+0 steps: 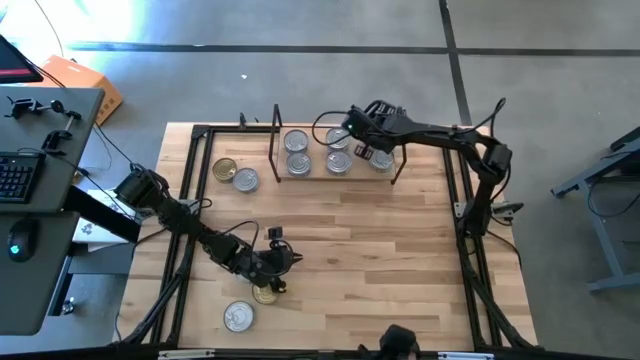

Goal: Stack canned seafood by type on shelf
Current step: Stack the yellow and blue tuna can on top of the yellow and blue tuna can on the shelf, then stack the blue tuna can on top of the blue tuna can on the shelf

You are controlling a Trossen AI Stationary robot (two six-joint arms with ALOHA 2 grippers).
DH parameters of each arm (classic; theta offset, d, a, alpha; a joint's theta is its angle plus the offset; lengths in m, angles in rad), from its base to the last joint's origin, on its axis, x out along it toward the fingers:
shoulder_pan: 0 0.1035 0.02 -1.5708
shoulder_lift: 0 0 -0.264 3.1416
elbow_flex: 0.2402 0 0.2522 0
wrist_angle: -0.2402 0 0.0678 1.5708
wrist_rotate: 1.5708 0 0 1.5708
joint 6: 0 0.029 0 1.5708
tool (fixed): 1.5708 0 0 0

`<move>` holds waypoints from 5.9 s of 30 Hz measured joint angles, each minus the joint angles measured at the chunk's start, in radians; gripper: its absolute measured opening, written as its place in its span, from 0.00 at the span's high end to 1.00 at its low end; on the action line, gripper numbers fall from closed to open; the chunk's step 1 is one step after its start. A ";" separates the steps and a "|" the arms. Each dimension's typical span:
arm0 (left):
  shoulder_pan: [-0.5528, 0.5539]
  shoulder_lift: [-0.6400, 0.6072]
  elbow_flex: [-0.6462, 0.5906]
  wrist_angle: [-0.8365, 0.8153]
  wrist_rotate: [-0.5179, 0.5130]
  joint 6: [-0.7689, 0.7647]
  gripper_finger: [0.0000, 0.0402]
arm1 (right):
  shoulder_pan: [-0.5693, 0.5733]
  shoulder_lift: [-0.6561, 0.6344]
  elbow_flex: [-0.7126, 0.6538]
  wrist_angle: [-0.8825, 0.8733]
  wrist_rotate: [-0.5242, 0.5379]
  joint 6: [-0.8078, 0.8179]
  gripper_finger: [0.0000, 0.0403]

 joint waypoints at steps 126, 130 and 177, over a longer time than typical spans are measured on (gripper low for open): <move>0.070 -0.180 -0.057 -0.366 -0.116 -0.296 1.00 | 0.753 0.328 -0.258 0.909 -0.204 0.508 0.51; 0.075 -0.180 -0.057 -0.292 -0.045 -0.172 1.00 | 0.811 0.324 -0.253 0.838 -0.193 0.485 0.51; 0.100 0.120 0.430 -0.671 -0.146 0.372 1.00 | 1.279 0.181 -0.262 -0.063 0.382 1.338 0.51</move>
